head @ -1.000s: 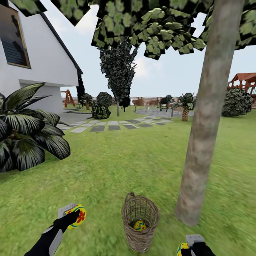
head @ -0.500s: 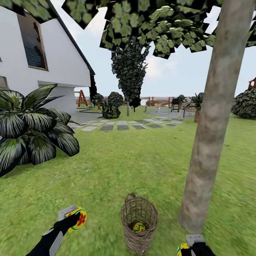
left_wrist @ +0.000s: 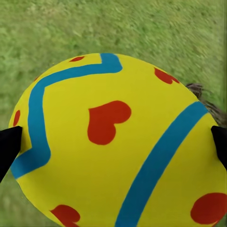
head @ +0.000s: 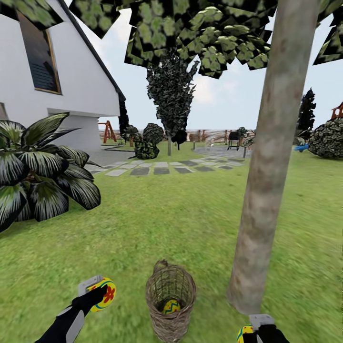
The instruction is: Take the three Easter eggs out of the wicker basket on the lawn in the garden, then place them on the lawn next to a single tree (choose any tree) so that all three eggs are next to the same tree and none are left in the basket.
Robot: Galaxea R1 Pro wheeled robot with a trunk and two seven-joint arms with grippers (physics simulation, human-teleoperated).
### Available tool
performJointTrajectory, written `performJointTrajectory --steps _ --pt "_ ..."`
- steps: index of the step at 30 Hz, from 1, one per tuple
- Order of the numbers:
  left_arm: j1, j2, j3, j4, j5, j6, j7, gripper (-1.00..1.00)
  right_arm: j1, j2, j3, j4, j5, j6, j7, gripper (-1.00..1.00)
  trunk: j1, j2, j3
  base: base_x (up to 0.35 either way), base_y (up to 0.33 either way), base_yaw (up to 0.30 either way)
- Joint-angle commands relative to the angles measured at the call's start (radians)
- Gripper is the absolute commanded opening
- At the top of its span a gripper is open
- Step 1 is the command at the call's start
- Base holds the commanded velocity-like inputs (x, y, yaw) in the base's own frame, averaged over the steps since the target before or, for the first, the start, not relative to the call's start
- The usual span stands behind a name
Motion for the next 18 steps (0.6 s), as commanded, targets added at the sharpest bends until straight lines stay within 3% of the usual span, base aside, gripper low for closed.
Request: performJointTrajectory --steps 1,9,18 --pt "-0.001 -0.001 0.005 -0.001 0.01 0.004 -0.008 -1.0 0.0 -0.001 0.001 -0.002 0.001 0.005 -0.001 -1.0 0.0 -0.001 -0.002 0.101 -0.324 0.0" --pt "-0.001 -0.002 0.005 0.0 0.012 0.003 -0.008 -1.0 0.0 -0.002 0.001 -0.002 0.001 0.005 -0.001 -1.0 0.0 -0.001 -0.002 0.093 -0.312 0.0" --pt "-0.001 -0.009 0.004 0.001 0.01 0.004 -0.008 -1.0 0.0 -0.003 0.001 -0.003 0.001 0.005 -0.001 -1.0 0.0 -0.001 -0.002 -0.201 -0.219 0.0"
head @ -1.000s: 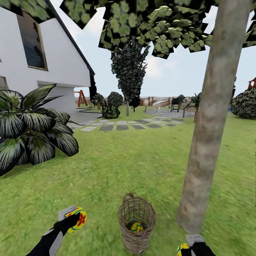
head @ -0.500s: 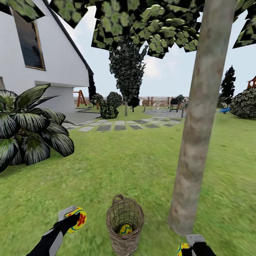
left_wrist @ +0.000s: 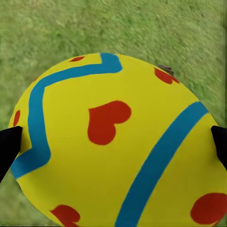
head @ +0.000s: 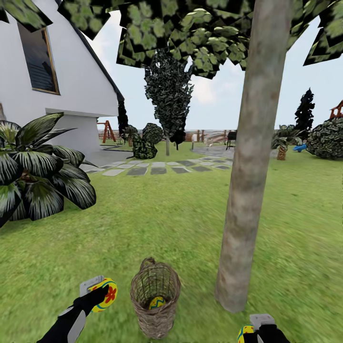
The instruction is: Take the three Easter eggs out of the wicker basket on the lawn in the garden, then place them on the lawn next to a single tree (choose any tree) so that all three eggs are next to the same tree and none are left in the basket.
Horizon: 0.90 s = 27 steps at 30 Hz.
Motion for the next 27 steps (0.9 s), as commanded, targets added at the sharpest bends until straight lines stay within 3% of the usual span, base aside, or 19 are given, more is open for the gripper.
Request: performJointTrajectory --steps 1,9,27 --pt "-0.001 -0.001 0.005 -0.001 0.01 0.004 -0.008 -1.0 0.0 0.0 0.001 -0.002 0.001 0.005 -0.002 -1.0 0.0 -0.001 -0.002 -0.129 -0.246 0.0" --pt "-0.001 -0.001 0.004 -0.001 0.01 0.004 -0.008 -1.0 0.0 0.001 0.002 -0.002 0.002 0.005 0.0 -1.0 0.0 -0.001 -0.002 -0.011 -0.298 0.01" --pt "-0.001 -0.016 0.004 0.016 0.009 0.004 -0.008 -1.0 0.0 -0.002 0.001 -0.002 0.001 0.005 -0.006 -1.0 0.0 -0.001 -0.002 0.0 -0.317 0.282"
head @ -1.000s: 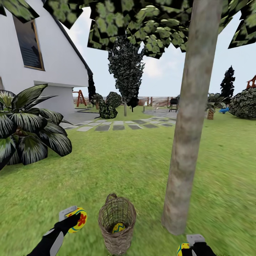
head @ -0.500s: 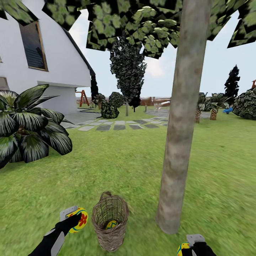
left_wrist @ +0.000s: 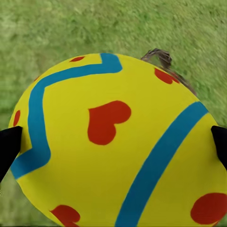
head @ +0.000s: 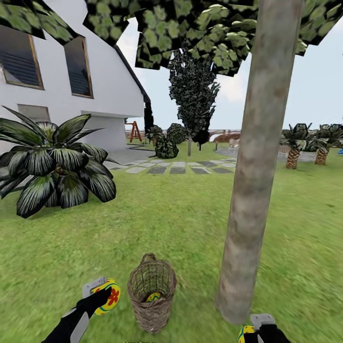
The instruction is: Take the three Easter eggs out of the wicker basket on the lawn in the garden, then place them on the lawn next to a single tree (choose any tree) so that all three eggs are next to the same tree and none are left in the basket.
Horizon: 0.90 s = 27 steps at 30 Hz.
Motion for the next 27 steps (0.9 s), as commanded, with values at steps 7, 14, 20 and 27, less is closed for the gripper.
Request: performJointTrajectory --steps 7,14,20,27 --pt "-0.001 -0.007 0.004 0.019 0.01 0.004 -0.008 -1.0 0.0 -0.001 0.001 -0.002 0.001 0.006 -0.001 -1.0 0.0 -0.001 -0.002 0.0 -0.318 0.292" --pt "-0.001 -0.008 0.006 0.019 0.01 0.004 -0.008 -1.0 0.0 -0.002 0.0 -0.003 0.001 0.006 -0.001 -1.0 0.0 -0.001 -0.002 0.0 -0.304 0.292" --pt "-0.001 -0.008 0.006 0.019 0.01 0.003 -0.008 -1.0 0.0 -0.003 0.0 -0.004 0.001 0.006 0.0 -1.0 0.0 -0.001 -0.002 0.0 -0.285 0.1" --pt "-0.001 -0.009 0.006 0.019 0.01 0.003 -0.008 -1.0 0.0 -0.003 0.001 -0.004 0.001 0.006 0.001 -1.0 0.0 -0.001 -0.002 0.0 -0.276 0.001"
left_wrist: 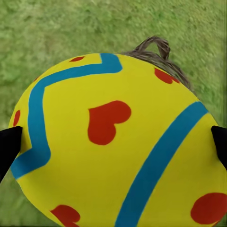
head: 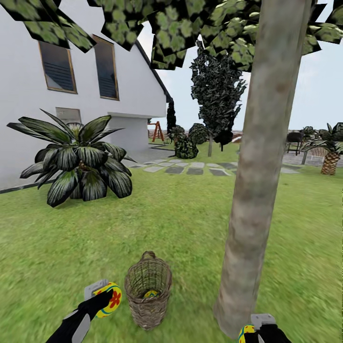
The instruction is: Take the three Easter eggs out of the wicker basket on the lawn in the garden, then place them on the lawn next to a single tree (choose any tree) so that all three eggs are next to the same tree and none are left in the basket.
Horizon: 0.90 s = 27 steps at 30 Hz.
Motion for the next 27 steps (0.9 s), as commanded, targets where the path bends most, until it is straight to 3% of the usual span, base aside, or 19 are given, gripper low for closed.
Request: performJointTrajectory --steps 1,4,11,14,15,18,20,22,24,27 --pt "-0.001 0.0 0.006 -0.001 0.01 0.004 -0.008 -1.0 0.0 0.0 0.001 -0.002 0.001 0.005 -0.002 -1.0 0.0 -0.001 -0.002 0.0 -0.276 0.0" --pt "-0.001 -0.001 0.006 -0.001 0.01 0.004 -0.008 -1.0 0.0 0.0 0.002 -0.002 0.001 0.005 -0.003 -1.0 0.0 -0.001 -0.002 -0.13 -0.247 0.016" --pt "-0.001 -0.001 0.006 0.001 0.011 0.008 -0.008 -1.0 0.0 -0.002 0.002 -0.002 0.001 0.005 -0.002 -1.0 0.0 -0.001 -0.002 -0.222 -0.218 0.248" --pt "-0.001 -0.019 0.005 0.112 0.01 0.007 -0.009 -1.0 0.0 -0.003 0.0 -0.005 0.001 0.006 -0.001 -1.0 0.0 -0.001 -0.002 -0.206 -0.217 0.273" --pt "0.0 -0.017 0.005 0.127 0.01 0.007 -0.02 -1.0 0.0 -0.003 0.0 -0.006 0.001 0.006 -0.001 -1.0 0.0 -0.001 -0.002 -0.195 -0.218 0.273" --pt "0.004 -0.013 0.005 0.143 0.008 0.009 -0.17 -1.0 0.0 -0.004 0.0 -0.008 0.001 0.006 -0.001 -1.0 0.0 -0.001 -0.002 -0.182 -0.234 0.265" --pt "0.005 0.002 0.006 0.16 0.009 0.015 -0.181 -1.0 0.0 -0.004 0.0 -0.008 0.001 0.006 -0.001 -1.0 0.0 -0.001 -0.002 -0.17 -0.243 0.249" --pt "0.005 0.04 0.01 0.183 0.011 0.028 -0.14 -1.0 0.0 -0.005 0.0 -0.008 0.001 0.007 -0.001 -1.0 0.0 -0.001 -0.002 -0.149 -0.244 0.231" --pt "0.005 0.061 0.013 0.178 0.011 0.133 -0.121 -1.0 0.0 -0.005 -0.001 -0.009 0.001 0.007 -0.002 -1.0 0.0 -0.001 -0.002 -0.109 -0.248 0.206" --pt "0.005 0.067 0.008 0.174 0.009 0.304 -0.117 -1.0 0.0 -0.009 -0.001 -0.01 0.001 0.007 -0.003 -1.0 0.0 -0.001 -0.002 -0.026 -0.257 0.161"
